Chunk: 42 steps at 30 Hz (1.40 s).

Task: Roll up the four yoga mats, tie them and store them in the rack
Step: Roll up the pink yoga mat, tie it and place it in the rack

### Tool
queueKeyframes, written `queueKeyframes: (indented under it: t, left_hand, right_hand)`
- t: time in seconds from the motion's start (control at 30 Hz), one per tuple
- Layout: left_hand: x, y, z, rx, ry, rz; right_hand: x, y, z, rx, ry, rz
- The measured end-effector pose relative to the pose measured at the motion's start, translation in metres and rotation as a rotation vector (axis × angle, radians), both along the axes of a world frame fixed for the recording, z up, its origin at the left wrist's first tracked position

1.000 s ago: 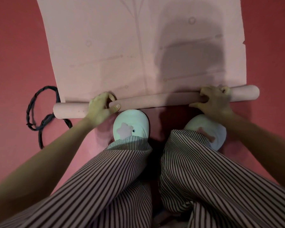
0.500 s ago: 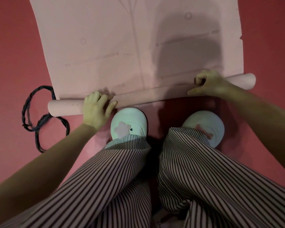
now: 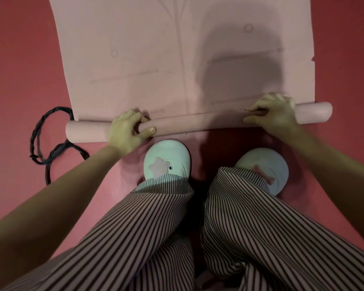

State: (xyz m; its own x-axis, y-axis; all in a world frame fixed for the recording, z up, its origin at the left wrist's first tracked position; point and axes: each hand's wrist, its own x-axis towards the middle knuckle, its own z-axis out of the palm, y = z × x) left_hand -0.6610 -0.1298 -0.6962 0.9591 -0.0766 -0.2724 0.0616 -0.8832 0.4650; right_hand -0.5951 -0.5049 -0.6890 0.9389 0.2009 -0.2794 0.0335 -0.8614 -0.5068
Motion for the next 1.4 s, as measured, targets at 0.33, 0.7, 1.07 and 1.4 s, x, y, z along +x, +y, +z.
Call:
queueKeyframes:
  t: [0.33, 0.7, 1.07, 1.4]
  left_hand:
    - [0.011, 0.001, 0.001, -0.146, 0.102, 0.051]
    - [-0.016, 0.005, -0.026, 0.286, -0.515, -0.393]
    - [0.021, 0.010, -0.014, 0.169, -0.485, -0.544]
    - [0.035, 0.012, -0.008, 0.026, -0.251, -0.377]
  right_hand:
    - [-0.020, 0.006, -0.006, 0.142, -0.073, -0.164]
    - [-0.012, 0.007, -0.016, 0.126, -0.074, -0.152]
    - [-0.010, 0.018, -0.009, -0.040, -0.225, -0.076]
    - [-0.011, 0.023, -0.012, -0.194, -0.264, 0.119]
